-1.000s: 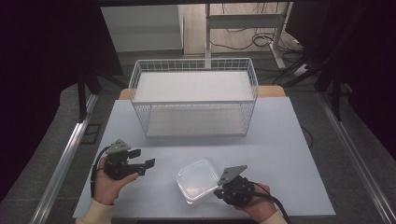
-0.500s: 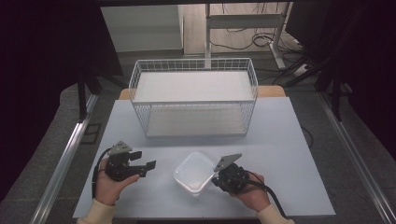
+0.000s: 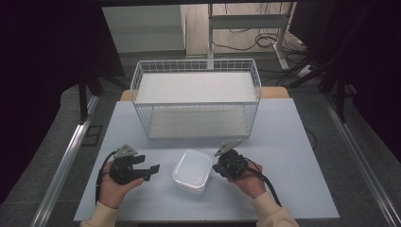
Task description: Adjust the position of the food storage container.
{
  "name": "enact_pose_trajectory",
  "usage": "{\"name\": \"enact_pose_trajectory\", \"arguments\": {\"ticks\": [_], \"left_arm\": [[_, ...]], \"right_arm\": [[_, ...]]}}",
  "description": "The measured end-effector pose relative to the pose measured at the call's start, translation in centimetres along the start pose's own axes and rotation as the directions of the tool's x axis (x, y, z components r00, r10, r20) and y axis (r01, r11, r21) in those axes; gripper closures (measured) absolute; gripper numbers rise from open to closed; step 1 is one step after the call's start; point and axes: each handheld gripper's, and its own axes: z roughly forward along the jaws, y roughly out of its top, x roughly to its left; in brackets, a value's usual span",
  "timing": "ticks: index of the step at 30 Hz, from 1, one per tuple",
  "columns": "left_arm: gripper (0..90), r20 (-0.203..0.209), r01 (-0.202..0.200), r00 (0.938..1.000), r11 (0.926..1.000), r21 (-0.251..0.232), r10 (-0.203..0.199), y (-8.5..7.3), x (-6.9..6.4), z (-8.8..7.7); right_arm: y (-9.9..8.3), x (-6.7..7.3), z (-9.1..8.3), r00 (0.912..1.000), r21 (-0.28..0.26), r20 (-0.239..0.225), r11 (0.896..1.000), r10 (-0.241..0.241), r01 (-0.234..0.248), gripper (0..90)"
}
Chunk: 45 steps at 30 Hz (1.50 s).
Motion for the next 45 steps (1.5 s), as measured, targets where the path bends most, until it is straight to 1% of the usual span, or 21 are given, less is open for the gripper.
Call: {"name": "enact_pose_trajectory", "arguments": {"ticks": [2, 3, 8, 12, 15, 16, 18, 20, 22, 26, 27, 29, 30, 31, 36, 37, 39, 40, 42, 43, 45], "left_arm": [[26.1, -0.002, 0.002, 1.0, 1.0, 0.0, -0.002, 0.0, 0.0, 0.0], [26.1, -0.004, 0.002, 1.0, 1.0, 0.001, -0.002, 0.0, -0.1, 0.0], [26.1, -0.008, 0.005, 1.0, 1.0, 0.003, -0.005, -0.1, 0.0, 0.1], [26.1, -0.011, 0.002, 0.9999, 1.0, 0.007, -0.001, -0.1, 0.1, 0.2], [26.1, -0.01, 0.0, 0.9999, 1.0, 0.005, 0.0, -0.1, 0.1, 0.1], [26.1, -0.009, 0.0, 1.0, 1.0, 0.004, 0.0, -0.1, 0.1, 0.1], [26.1, -0.01, 0.001, 1.0, 1.0, 0.004, -0.001, -0.1, 0.1, 0.1], [26.1, -0.017, -0.008, 0.9998, 0.9999, 0.007, 0.008, -0.1, 0.0, 0.1], [26.1, -0.021, -0.015, 0.9997, 0.9999, 0.008, 0.015, -0.1, 0.0, 0.1], [26.0, -0.019, -0.009, 0.9998, 1.0, 0.003, 0.009, -0.1, -0.1, 0.0], [26.0, -0.016, -0.008, 0.9998, 1.0, 0.002, 0.008, -0.1, 0.0, 0.0], [26.0, -0.012, -0.003, 0.9999, 1.0, -0.001, 0.003, -0.1, 0.0, -0.1], [26.1, -0.012, -0.003, 0.9999, 1.0, -0.001, 0.003, -0.1, 0.0, -0.1], [26.3, -0.006, 0.001, 1.0, 1.0, -0.001, -0.001, -0.1, 0.0, -0.1], [26.4, 0.01, 0.006, 0.9999, 0.9999, -0.012, -0.006, 0.1, -0.2, -0.3], [26.4, 0.013, 0.007, 0.9999, 0.9999, -0.014, -0.007, 0.1, -0.2, -0.3], [26.3, 0.028, 0.015, 0.9995, 0.9997, -0.017, -0.015, 0.1, -0.2, -0.3], [26.3, 0.035, 0.026, 0.9991, 0.9994, -0.022, -0.025, 0.1, -0.2, -0.4], [26.2, 0.037, 0.032, 0.9989, 0.9993, -0.022, -0.031, 0.2, -0.2, -0.4], [26.1, 0.041, 0.045, 0.9982, 0.9986, -0.026, -0.044, 0.2, -0.2, -0.4], [26.2, 0.049, 0.05, 0.9976, 0.9983, -0.03, -0.049, 0.3, -0.3, -0.4]], "right_arm": [[0.1, -0.2, 0.0, 1.0, -0.011, -0.003, 1.0, 0.005, -0.005, 89.8], [0.3, -0.4, 0.1, 0.9997, -0.021, -0.005, 1.0, 0.022, -0.022, 89.8], [0.7, -0.5, 0.5, 0.9997, -0.021, -0.001, 0.999, 0.024, -0.024, 89.8], [1.3, -0.3, 1.4, 0.9992, -0.043, 0.004, 0.998, 0.039, -0.039, 89.8], [1.4, -0.1, 1.9, 0.9992, -0.061, 0.006, 0.997, 0.04, -0.039, 89.8], [1.4, -0.1, 2.0, 0.9995, -0.061, 0.008, 0.998, 0.03, -0.03, 89.8], [1.4, 0.0, 2.0, 0.9997, -0.061, 0.016, 0.998, 0.02, -0.019, 89.8], [1.4, 0.0, 1.8, 0.9996, -0.073, 0.014, 0.997, 0.026, -0.025, 89.8], [1.3, -0.1, 1.5, 0.9992, -0.081, 0.016, 0.996, 0.036, -0.034, 89.8], [1.1, -0.1, 0.6, 0.9986, -0.101, 0.03, 0.994, 0.045, -0.042, 89.8], [0.7, -0.2, -0.3, 0.9981, -0.119, 0.037, 0.992, 0.05, -0.045, 89.8], [0.2, -0.1, -1.1, 0.9973, -0.134, 0.039, 0.989, 0.062, -0.057, 89.8], [0.2, -0.1, -1.1, 0.9973, -0.134, 0.039, 0.989, 0.062, -0.057, 89.8], [-0.4, 0.0, -2.0, 0.9961, -0.154, 0.036, 0.985, 0.081, -0.074, 89.7], [-2.1, 0.3, -3.5, 0.993, -0.189, 0.035, 0.977, 0.112, -0.104, 89.1], [-2.6, 0.3, -4.0, 0.9912, -0.199, 0.026, 0.972, 0.13, -0.122, 88.0], [-3.3, 0.3, -4.4, 0.9894, -0.213, 0.016, 0.967, 0.144, -0.138, 83.1], [-3.5, 0.2, -4.6, 0.9883, -0.218, 0.01, 0.965, 0.152, -0.146, 77.2], [-3.7, 0.1, -4.7, 0.9823, -0.253, 0.007, 0.951, 0.187, -0.18, 58.3], [-3.7, -0.1, -4.7, 0.9789, -0.278, 0.006, 0.941, 0.204, -0.194, 48.8], [-3.7, -0.2, -4.7, 0.9759, -0.295, -0.011, 0.932, 0.218, -0.212, 39.9]]}}
